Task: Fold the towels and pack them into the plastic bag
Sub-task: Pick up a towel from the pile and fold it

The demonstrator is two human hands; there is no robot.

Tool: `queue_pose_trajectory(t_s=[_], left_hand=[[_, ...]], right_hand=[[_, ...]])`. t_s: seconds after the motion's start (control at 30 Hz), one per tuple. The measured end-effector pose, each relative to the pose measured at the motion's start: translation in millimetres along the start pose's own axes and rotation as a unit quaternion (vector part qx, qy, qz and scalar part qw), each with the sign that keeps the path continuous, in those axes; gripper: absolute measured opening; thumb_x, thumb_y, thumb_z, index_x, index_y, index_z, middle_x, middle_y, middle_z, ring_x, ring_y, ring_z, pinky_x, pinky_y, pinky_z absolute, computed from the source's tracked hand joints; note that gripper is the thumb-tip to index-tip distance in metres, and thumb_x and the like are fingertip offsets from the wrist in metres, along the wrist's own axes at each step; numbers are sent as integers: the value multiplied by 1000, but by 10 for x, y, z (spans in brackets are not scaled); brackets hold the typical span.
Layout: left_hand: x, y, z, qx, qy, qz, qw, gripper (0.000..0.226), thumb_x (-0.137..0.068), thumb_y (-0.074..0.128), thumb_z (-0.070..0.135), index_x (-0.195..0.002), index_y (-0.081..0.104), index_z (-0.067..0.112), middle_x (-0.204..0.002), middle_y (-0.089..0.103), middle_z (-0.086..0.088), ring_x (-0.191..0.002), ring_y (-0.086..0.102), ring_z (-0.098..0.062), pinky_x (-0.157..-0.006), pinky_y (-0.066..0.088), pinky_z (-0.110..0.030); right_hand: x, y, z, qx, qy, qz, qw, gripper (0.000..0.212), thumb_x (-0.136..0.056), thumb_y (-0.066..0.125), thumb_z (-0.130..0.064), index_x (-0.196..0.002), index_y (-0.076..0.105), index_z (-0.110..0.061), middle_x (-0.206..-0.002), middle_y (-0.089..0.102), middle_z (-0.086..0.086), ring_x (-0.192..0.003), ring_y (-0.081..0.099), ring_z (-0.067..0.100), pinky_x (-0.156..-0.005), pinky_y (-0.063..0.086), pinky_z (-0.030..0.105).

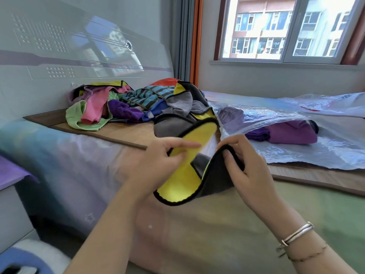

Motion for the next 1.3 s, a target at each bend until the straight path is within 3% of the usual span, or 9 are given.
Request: queue_pose_trajectory(t_s=[0.13, 0.27, 0.37, 0.5, 0.67, 0.8, 0.93, 1.13, 1.3], left_hand=[[83, 200, 107, -14, 6, -63, 998, 49, -90, 55, 0, -100, 72, 45, -88, 72, 0, -73, 62, -31, -65, 50, -45], [117, 267, 138, -15, 30, -80, 996, 60, -91, 52, -6, -102, 70, 50, -95, 73, 6, -91, 64, -27, -78, 51, -33], [132, 269, 161, 12, 47, -90, 995, 59, -92, 47, -11, -108, 72, 40, -100, 74, 6, -96, 66, -16, -81, 45, -18], [164, 255, 247, 50, 53, -102, 992, 53, -90, 45, -16, -107, 73, 25, -103, 73, 19, -100, 65, 4, -83, 43, -6], [199, 199, 277, 57, 34, -91, 994, 48, -91, 49, -12, -103, 75, 27, -102, 74, 10, -97, 66, -6, -81, 48, -14], [278, 174, 394, 16, 26, -101, 994, 15, -81, 70, 42, -93, 74, 35, -93, 71, 16, -88, 64, 4, -72, 45, -10], [245, -34, 405, -219, 27, -147, 964, 55, -57, 67, 80, -91, 67, 37, -94, 65, 20, -92, 57, 4, -78, 47, -22], [-77, -656, 950, -236, 96, -5, 967, 13, -82, 74, 32, -83, 70, 20, -75, 67, 9, -72, 62, -5, -65, 46, -18], [-220, -991, 1504, -208, 106, 68, 970, 24, -80, 75, 29, -67, 60, 17, -57, 59, 5, -46, 49, 2, -53, 36, -22]], right_hand=[[-20, -40, -86, -65, 19, 34, 997, 10, -86, 52, -21, -93, 59, -21, -115, 53, -13, -109, 56, 20, -93, 46, 46], [-36, -64, 2, -148, 151, 23, 977, 1, -86, 56, -20, -87, 56, -21, -134, 49, -15, -124, 51, 12, -106, 41, 39], [-65, -115, 69, -238, 247, 20, 939, 13, -93, 49, -3, -84, 51, -12, -122, 64, -6, -100, 61, 3, -87, 46, 24], [-111, -199, 86, -217, 280, 31, 935, 17, -93, 51, -8, -78, 52, -15, -65, 54, -7, -59, 48, 2, -53, 38, 15], [-192, -259, -56, -173, 275, -42, 945, 11, -91, 52, -7, -83, 52, -13, -72, 54, 6, -65, 45, 13, -55, 34, 25], [-300, -375, -140, -163, 267, 9, 950, 14, -91, 54, -5, -82, 54, -17, -78, 61, 4, -70, 53, 13, -62, 41, 26], [-587, -491, -295, -176, 263, 70, 946, 13, -89, 56, -6, -82, 58, -17, -81, 61, 2, -79, 55, 15, -72, 44, 27], [-1102, -1003, -682, -79, 186, 39, 979, 15, -91, 54, -4, -97, 55, -18, -92, 64, 1, -80, 57, 14, -65, 44, 20], [-1285, -1269, -919, -51, 162, -67, 983, 21, -90, 55, 3, -103, 65, -11, -92, 66, 4, -84, 59, 11, -71, 45, 11]])
Point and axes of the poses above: each hand's wrist, its own x-axis away from the middle knuckle, its own y-axis out of the palm, z = x × y, the point moved 3 cm from there along -x, towards the middle knuckle
